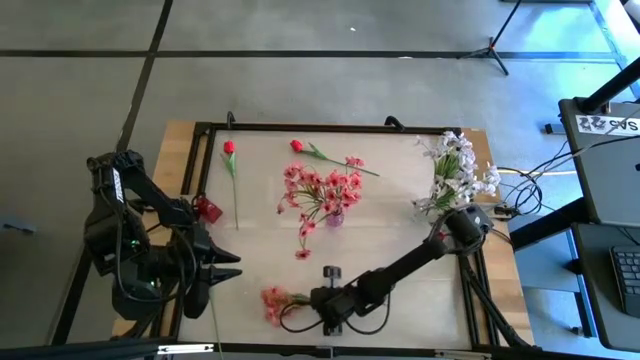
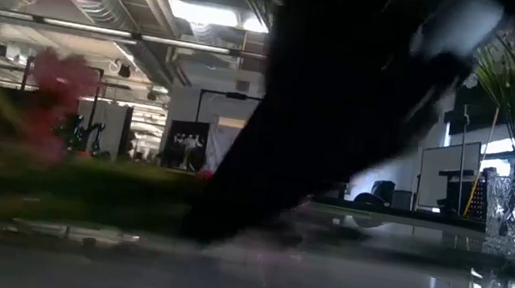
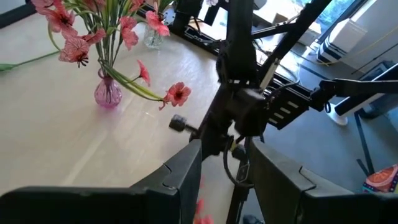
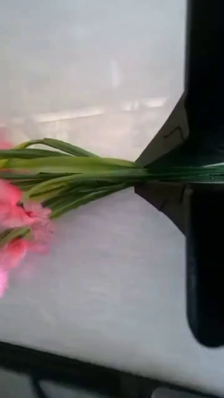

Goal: Sort flowers into vase by color
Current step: Put the pink flowers into the violet vase

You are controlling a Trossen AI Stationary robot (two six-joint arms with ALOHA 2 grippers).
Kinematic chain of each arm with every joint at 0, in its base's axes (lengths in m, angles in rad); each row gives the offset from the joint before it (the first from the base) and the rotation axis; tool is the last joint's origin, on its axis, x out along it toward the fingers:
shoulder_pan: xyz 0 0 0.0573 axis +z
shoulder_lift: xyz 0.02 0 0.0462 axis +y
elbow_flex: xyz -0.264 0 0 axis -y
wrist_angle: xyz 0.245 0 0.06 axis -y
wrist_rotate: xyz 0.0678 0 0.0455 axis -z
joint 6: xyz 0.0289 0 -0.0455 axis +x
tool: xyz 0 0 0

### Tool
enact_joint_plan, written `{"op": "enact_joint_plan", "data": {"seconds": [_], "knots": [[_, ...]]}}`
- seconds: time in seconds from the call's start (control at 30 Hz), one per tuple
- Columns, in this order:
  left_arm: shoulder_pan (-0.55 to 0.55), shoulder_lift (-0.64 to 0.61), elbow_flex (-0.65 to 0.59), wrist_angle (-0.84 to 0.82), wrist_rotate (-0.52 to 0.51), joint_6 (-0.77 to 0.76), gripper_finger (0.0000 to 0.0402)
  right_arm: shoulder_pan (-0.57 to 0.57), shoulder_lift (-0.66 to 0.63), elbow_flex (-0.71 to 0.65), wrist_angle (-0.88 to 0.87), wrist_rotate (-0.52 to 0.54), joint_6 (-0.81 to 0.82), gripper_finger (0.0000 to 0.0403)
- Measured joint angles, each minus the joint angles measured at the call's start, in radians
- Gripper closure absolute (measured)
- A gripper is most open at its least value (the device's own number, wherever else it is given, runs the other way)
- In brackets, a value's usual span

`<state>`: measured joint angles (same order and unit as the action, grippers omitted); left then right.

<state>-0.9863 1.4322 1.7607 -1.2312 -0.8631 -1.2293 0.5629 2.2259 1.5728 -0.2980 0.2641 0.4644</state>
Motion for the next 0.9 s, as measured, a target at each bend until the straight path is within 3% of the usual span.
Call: {"op": "enact_joint_plan", "data": {"seconds": [0.23, 0.43, 0.5, 0.63, 0.77, 0.9], "knots": [[-0.011, 0.000, 0.000, 0.000, 0.000, 0.000, 0.0272, 0.032, -0.174, 0.003, -0.313, 0.062, 0.220, 0.0371], [-0.011, 0.000, 0.000, 0.001, -0.004, 0.004, 0.0272, 0.088, -0.184, -0.002, -0.602, 0.014, 0.366, 0.0383], [-0.011, 0.000, 0.000, 0.002, -0.014, 0.008, 0.0272, 0.088, -0.180, -0.023, -0.580, -0.070, 0.375, 0.0358], [-0.012, 0.000, 0.000, 0.002, -0.027, 0.009, 0.0272, 0.085, -0.177, -0.065, -0.502, -0.153, 0.414, 0.0264], [-0.012, 0.000, 0.000, 0.006, -0.029, 0.011, 0.0272, 0.085, -0.178, -0.052, -0.514, -0.188, 0.408, 0.0171], [-0.012, 0.000, 0.000, 0.013, -0.047, 0.055, 0.0272, 0.085, -0.187, -0.032, -0.453, -0.161, 0.317, 0.0124]]}}
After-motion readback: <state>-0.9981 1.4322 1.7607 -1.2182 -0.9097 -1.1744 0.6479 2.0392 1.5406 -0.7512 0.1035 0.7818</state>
